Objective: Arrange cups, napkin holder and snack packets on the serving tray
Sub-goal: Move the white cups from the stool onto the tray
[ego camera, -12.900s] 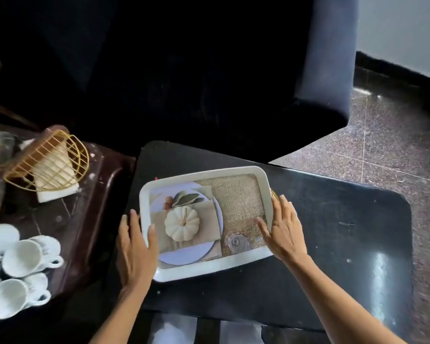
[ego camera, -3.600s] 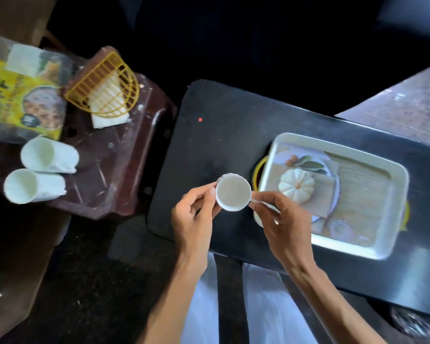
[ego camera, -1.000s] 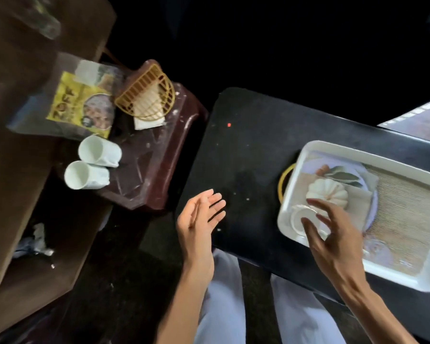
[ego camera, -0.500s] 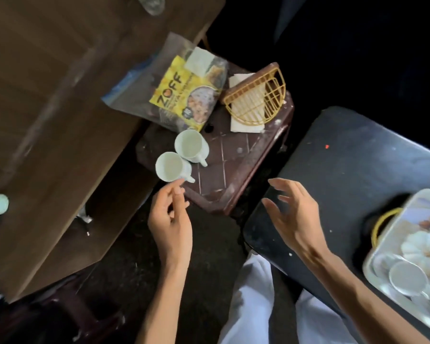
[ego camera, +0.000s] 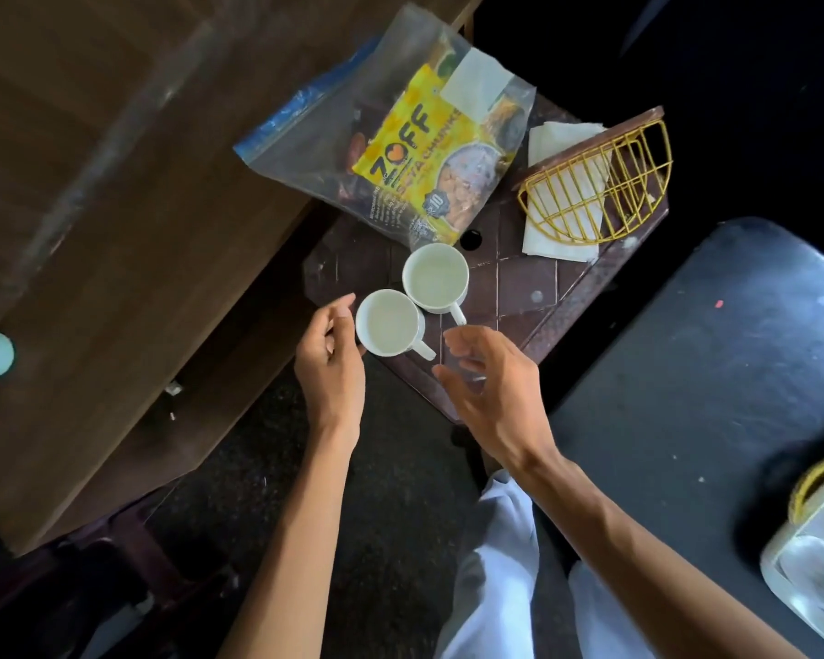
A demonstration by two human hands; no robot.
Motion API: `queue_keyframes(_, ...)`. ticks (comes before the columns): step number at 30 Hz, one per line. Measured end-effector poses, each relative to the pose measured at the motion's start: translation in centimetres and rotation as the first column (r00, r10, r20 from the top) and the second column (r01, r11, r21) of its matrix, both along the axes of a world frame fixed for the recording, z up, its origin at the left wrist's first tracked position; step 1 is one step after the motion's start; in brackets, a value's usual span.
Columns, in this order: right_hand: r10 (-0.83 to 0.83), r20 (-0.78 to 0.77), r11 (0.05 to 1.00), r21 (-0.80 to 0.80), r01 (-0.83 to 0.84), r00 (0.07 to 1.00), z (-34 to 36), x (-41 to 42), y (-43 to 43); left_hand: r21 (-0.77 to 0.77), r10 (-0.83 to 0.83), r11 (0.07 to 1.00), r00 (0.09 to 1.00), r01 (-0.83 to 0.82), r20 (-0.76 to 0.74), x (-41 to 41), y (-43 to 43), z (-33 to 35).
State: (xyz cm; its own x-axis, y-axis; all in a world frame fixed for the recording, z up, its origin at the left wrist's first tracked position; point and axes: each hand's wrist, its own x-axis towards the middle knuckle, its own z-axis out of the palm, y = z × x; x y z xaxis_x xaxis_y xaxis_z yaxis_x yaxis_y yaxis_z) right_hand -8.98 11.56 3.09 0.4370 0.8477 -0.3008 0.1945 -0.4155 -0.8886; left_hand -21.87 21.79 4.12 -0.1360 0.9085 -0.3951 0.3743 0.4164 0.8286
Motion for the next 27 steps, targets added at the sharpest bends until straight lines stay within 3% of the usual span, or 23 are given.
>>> queue_keyframes(15,-0.003,0.01,1.0,0.001,0.003,1.0,-1.0,-1.3,1.0,-0.074,0.056,0.996,0.996,-0.051,0.063,0.3,-1.6,0.0)
queue_keyframes(27,-0.187,-0.022,0.975,0.121,0.189,0.982,1.1,2.1,-9.4,-0.083,-0.005,0.996,0.992,0.016,0.122,4.1,-10.7,3.4)
